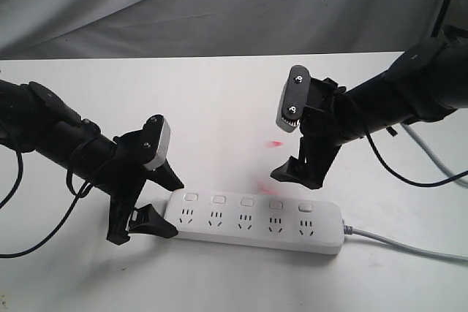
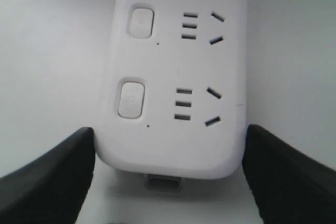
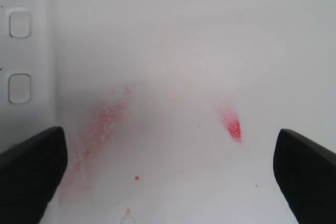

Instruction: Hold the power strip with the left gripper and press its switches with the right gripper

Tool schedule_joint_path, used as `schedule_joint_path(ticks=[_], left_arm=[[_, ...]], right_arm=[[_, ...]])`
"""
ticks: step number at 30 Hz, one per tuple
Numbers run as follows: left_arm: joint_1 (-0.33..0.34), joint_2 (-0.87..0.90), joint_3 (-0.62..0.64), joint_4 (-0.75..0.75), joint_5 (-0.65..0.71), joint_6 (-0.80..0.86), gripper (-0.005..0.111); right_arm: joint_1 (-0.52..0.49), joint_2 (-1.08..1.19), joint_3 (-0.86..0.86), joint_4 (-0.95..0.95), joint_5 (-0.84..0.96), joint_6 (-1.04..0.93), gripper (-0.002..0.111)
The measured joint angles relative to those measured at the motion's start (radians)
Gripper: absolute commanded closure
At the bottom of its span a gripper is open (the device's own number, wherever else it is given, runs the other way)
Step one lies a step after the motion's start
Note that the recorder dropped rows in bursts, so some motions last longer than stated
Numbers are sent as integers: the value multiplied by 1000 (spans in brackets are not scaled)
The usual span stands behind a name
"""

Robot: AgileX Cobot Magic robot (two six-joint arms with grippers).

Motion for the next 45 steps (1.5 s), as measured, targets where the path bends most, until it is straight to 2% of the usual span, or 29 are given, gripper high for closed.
schedule_joint_path(ticks=[8,20,25,32,45], left_arm=[[0,0,0,0,0,0,107],[0,0,0,0,0,0,107],[0,0,0,0,0,0,107],[0,0,0,0,0,0,107],[0,0,0,0,0,0,107]], right_arm=[[0,0,0,6,-7,11,10],[-21,0,0,-71,80,47,10],[-74,0,0,-72,158,5,10],[-145,-1,0,15,330,-149,10],[-146,48,0,21,338,-175,10]])
